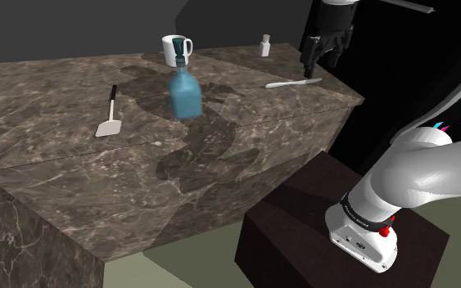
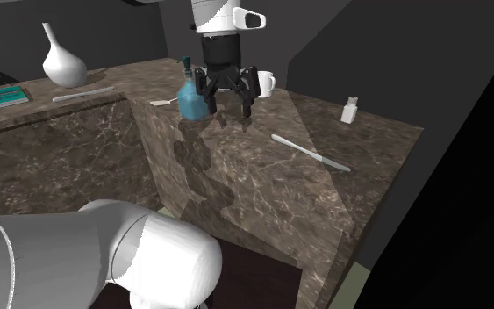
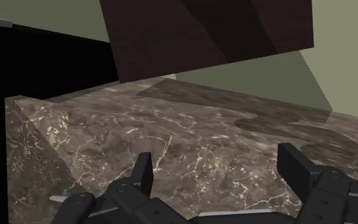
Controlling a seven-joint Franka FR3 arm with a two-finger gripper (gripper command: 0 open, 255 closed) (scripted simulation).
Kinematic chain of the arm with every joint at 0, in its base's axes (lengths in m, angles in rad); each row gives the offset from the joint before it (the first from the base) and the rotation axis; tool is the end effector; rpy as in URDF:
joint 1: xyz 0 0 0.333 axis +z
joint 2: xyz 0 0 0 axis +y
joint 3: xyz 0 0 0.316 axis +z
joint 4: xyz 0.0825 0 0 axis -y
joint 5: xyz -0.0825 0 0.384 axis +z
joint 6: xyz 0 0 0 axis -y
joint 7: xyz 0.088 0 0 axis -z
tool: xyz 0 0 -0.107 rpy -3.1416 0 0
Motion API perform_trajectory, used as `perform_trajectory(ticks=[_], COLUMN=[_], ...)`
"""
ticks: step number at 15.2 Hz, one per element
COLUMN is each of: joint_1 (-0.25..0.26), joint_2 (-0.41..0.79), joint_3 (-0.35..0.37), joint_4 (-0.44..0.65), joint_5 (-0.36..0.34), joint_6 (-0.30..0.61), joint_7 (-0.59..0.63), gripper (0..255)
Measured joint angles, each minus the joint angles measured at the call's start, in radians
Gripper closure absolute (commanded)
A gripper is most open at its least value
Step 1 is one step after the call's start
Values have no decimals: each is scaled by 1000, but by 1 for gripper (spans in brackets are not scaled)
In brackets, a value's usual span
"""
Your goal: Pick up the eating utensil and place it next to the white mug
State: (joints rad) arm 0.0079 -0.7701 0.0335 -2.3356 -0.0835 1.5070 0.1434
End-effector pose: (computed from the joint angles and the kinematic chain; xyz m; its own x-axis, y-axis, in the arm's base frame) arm 0.3044 0.0064 0.5903 0.9922 -0.1171 -0.0425 -0.1116 -0.9872 0.1139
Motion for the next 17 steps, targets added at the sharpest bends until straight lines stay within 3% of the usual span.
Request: perform_trajectory(ticks=[2,4,11,17], joint_1=[5,26,118,241], joint_2=[-5,-2,87,273], joint_3=[-18,-71,-326,-543], joint_4=[-7,-24,-38,55], joint_5=[-10,-40,-152,-154], joint_6=[7,41,209,346], joint_7=[-32,-148,-671,-1135], gripper=[0,0,0,0])
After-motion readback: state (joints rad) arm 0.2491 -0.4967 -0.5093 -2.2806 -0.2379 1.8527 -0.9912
